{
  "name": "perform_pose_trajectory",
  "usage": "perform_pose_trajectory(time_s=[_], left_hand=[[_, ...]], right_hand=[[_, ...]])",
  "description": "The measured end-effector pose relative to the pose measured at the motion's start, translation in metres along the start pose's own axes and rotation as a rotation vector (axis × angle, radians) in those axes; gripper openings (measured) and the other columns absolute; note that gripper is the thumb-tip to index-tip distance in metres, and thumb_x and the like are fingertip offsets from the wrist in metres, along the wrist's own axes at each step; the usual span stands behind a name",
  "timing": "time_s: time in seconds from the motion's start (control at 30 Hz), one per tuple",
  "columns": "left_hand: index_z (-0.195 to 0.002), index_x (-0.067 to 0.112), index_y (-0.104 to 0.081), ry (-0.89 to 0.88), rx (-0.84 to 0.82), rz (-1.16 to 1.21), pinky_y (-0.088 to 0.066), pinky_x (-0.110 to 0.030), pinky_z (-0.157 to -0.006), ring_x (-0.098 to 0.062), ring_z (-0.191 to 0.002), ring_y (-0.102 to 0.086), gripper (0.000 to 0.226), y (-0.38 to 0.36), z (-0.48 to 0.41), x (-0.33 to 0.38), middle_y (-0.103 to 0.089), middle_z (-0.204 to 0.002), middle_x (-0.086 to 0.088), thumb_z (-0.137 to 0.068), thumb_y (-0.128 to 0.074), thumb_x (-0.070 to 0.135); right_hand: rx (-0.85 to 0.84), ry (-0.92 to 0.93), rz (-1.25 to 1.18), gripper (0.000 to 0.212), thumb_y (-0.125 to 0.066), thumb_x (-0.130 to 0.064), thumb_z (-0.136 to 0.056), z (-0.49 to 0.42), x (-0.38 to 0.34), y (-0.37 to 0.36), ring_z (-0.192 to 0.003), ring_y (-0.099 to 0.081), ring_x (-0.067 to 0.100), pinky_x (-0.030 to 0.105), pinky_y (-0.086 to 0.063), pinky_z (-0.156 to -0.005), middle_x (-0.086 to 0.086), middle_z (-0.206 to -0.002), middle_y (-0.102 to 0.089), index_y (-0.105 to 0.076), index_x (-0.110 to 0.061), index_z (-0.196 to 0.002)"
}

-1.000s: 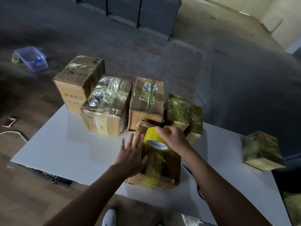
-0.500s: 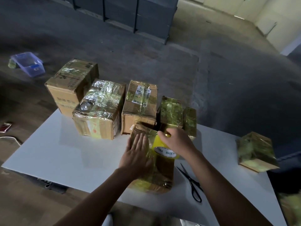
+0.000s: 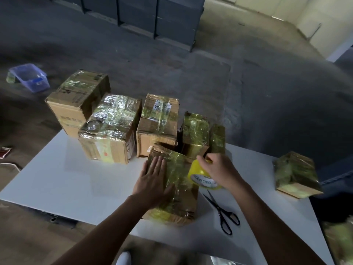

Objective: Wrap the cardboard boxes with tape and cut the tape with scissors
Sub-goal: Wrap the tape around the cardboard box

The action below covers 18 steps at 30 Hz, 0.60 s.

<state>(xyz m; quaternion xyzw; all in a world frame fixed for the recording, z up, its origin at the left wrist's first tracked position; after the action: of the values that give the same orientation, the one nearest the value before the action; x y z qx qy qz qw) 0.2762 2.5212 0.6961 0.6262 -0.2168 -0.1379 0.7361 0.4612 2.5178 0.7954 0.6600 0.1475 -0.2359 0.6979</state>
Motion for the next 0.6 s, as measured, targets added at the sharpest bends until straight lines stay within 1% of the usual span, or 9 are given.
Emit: perform_pose_trajectory(time_s=[0.1, 0.17, 0.33, 0.4, 0.43, 0.47, 0.5, 0.53, 0.6], left_hand=[[-0.15, 0.007, 0.014, 0.016, -0.022, -0.037, 0.011, -0.049, -0.118, -0.026, -0.146, 0.017, 0.087, 0.002, -0.006, 0.005, 0.018, -0.158, -0.012, -0.093, -0.012, 0.066], [-0.15, 0.007, 0.014, 0.026, 0.014, -0.015, 0.009, -0.05, -0.118, -0.028, -0.146, 0.016, 0.086, 0.007, -0.011, 0.015, 0.019, -0.157, -0.013, -0.093, -0.014, 0.066], [-0.151, 0.01, 0.013, -0.103, 0.053, 0.122, 0.015, -0.04, -0.117, -0.018, -0.141, 0.024, 0.083, 0.0, -0.014, 0.054, 0.017, -0.158, -0.007, -0.095, -0.02, 0.061], [-0.152, 0.01, 0.011, -0.105, 0.069, 0.096, 0.015, -0.039, -0.117, -0.018, -0.141, 0.025, 0.082, -0.004, -0.013, 0.051, 0.016, -0.158, -0.007, -0.094, -0.018, 0.061], [-0.152, 0.011, 0.01, -0.099, 0.071, 0.09, 0.014, -0.039, -0.118, -0.018, -0.142, 0.024, 0.081, -0.005, -0.013, 0.049, 0.016, -0.159, -0.007, -0.094, -0.018, 0.061], [-0.152, 0.011, 0.009, -0.094, 0.067, 0.089, 0.014, -0.039, -0.118, -0.018, -0.142, 0.024, 0.081, -0.007, -0.013, 0.047, 0.016, -0.159, -0.007, -0.094, -0.019, 0.06], [-0.152, 0.012, 0.01, -0.09, 0.068, 0.089, 0.014, -0.039, -0.118, -0.018, -0.142, 0.024, 0.081, -0.008, -0.013, 0.046, 0.016, -0.158, -0.007, -0.094, -0.019, 0.061], [-0.152, 0.012, 0.01, -0.088, 0.072, 0.09, 0.014, -0.039, -0.118, -0.019, -0.143, 0.023, 0.081, -0.009, -0.013, 0.045, 0.017, -0.158, -0.006, -0.094, -0.018, 0.061], [-0.152, 0.013, 0.01, -0.085, 0.07, 0.1, 0.015, -0.038, -0.117, -0.019, -0.143, 0.022, 0.081, -0.01, -0.014, 0.045, 0.018, -0.157, -0.005, -0.094, -0.018, 0.063]], right_hand=[[-0.002, -0.041, 0.028, 0.048, -0.05, -0.044, -0.095, 0.001, 0.005, 0.002, -0.046, -0.032, 0.017, 0.027, -0.024, -0.049, 0.002, -0.053, -0.029, -0.035, -0.015, -0.06], [0.021, -0.049, 0.022, 0.049, -0.05, -0.043, -0.094, -0.003, 0.001, 0.001, -0.045, -0.03, 0.015, 0.026, -0.024, -0.048, 0.0, -0.051, -0.029, -0.033, -0.016, -0.058], [0.0, -0.063, -0.044, 0.048, -0.049, -0.052, -0.092, -0.003, 0.016, 0.0, -0.046, -0.036, 0.013, 0.026, -0.029, -0.049, 0.0, -0.054, -0.037, -0.042, -0.017, -0.06], [-0.034, -0.074, -0.176, 0.045, -0.051, -0.059, -0.09, 0.003, 0.027, -0.001, -0.047, -0.045, 0.005, 0.018, -0.033, -0.047, -0.009, -0.053, -0.047, -0.048, -0.024, -0.061], [-0.053, -0.092, -0.265, 0.042, -0.052, -0.063, -0.087, 0.008, 0.032, -0.003, -0.053, -0.052, 0.0, 0.014, -0.036, -0.05, -0.013, -0.058, -0.055, -0.054, -0.027, -0.065], [-0.059, -0.105, -0.339, 0.04, -0.05, -0.065, -0.083, 0.013, 0.036, -0.005, -0.061, -0.057, -0.001, 0.014, -0.04, -0.053, -0.013, -0.065, -0.06, -0.06, -0.028, -0.071], [-0.042, -0.105, -0.383, 0.044, -0.049, -0.065, -0.08, 0.017, 0.039, -0.007, -0.063, -0.059, 0.0, 0.015, -0.043, -0.055, -0.009, -0.069, -0.062, -0.064, -0.025, -0.074], [-0.012, -0.102, -0.4, 0.048, -0.048, -0.064, -0.079, 0.02, 0.041, -0.008, -0.061, -0.058, 0.001, 0.016, -0.042, -0.055, -0.007, -0.067, -0.062, -0.065, -0.019, -0.075], [0.043, -0.094, -0.379, 0.049, -0.051, -0.059, -0.084, 0.021, 0.042, -0.007, -0.055, -0.053, 0.001, 0.018, -0.039, -0.052, -0.008, -0.058, -0.058, -0.064, -0.014, -0.07]])
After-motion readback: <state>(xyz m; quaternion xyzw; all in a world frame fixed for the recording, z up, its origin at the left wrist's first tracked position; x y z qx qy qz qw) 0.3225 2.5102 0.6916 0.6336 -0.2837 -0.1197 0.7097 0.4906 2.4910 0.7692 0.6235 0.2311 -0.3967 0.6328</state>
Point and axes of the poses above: each hand's wrist, its own z-axis away from the middle knuckle, its own y-axis out of the back of the hand, x = y × z, the point moved 8 cm from there along -z, towards the middle knuckle
